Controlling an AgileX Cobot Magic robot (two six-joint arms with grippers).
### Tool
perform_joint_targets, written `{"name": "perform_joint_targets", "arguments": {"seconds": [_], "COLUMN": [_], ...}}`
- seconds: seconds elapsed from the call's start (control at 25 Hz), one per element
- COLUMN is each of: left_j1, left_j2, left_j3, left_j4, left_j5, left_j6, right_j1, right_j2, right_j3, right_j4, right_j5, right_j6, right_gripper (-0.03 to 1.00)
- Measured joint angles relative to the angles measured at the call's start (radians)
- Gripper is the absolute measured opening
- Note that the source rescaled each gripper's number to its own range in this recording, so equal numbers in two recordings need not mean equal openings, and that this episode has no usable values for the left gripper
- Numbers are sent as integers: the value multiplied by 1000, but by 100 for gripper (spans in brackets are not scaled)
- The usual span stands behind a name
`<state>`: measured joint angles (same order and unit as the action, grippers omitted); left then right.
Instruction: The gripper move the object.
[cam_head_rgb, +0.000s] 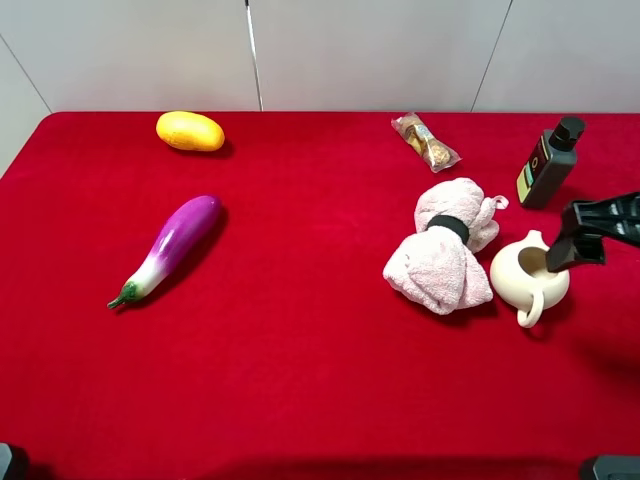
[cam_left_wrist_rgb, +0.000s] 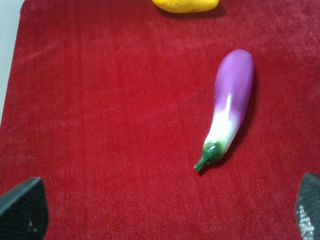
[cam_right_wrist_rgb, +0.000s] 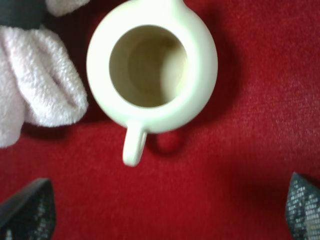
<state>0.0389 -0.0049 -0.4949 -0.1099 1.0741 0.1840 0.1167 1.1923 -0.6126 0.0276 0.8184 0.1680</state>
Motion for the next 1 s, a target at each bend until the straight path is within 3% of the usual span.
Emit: {"name": "perform_joint_targets", "arguments": {"seconds": [0.6, 1.0], "left_j1": [0, 0], "left_j2": [0, 0], "left_j3": [0, 0], "left_j4": [0, 0], "left_j5": [0, 0], "left_j6": [-1, -1], "right_j1": [-4, -129], "right_j2": [230, 243], "right_j3": [-11, -40], "right_j4": [-46, -48], "right_j5": [-192, -206], "right_j6": [3, -68], "right_gripper": [100, 100]}}
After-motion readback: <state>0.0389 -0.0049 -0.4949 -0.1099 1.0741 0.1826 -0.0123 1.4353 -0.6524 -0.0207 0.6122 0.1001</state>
